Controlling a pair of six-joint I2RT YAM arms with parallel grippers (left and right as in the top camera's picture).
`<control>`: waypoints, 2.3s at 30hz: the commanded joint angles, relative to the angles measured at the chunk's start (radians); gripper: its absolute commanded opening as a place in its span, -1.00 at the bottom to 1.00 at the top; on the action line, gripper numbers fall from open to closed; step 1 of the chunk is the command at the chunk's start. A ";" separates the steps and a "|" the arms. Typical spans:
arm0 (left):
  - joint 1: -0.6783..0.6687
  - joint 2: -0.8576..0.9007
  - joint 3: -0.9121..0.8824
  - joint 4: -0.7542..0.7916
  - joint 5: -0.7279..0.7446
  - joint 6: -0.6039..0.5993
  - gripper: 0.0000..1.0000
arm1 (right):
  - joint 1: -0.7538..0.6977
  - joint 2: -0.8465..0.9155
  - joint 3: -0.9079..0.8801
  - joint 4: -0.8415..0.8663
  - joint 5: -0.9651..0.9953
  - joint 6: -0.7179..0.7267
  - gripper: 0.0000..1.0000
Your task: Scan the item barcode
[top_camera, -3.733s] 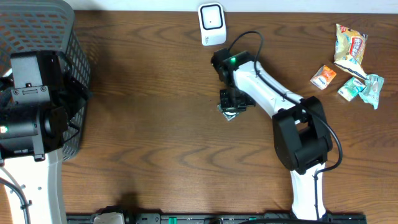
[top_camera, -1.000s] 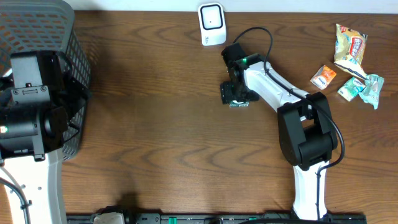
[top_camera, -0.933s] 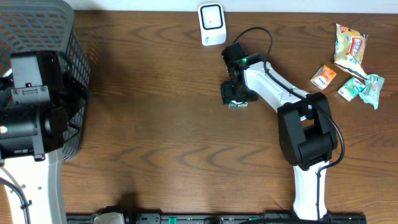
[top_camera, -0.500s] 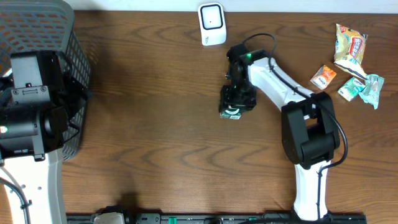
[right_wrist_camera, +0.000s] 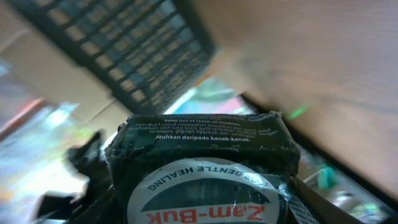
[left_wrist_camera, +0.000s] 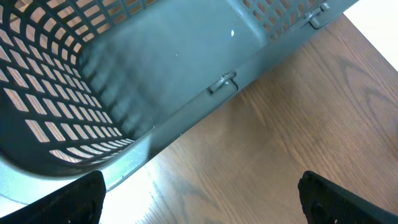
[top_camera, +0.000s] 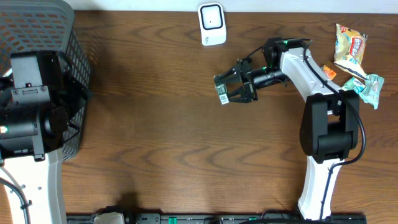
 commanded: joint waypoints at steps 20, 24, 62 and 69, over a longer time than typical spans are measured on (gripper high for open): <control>0.005 0.001 -0.005 -0.003 -0.010 -0.013 0.95 | -0.023 0.003 0.019 0.000 -0.145 0.038 0.10; 0.005 0.001 -0.005 -0.003 -0.010 -0.013 0.96 | -0.023 0.003 0.019 0.004 -0.139 0.037 0.10; 0.005 0.001 -0.005 -0.003 -0.010 -0.013 0.95 | 0.006 0.003 0.019 0.004 -0.056 0.038 0.10; 0.005 0.001 -0.005 -0.003 -0.010 -0.013 0.95 | 0.024 0.003 0.019 0.056 0.047 0.039 0.11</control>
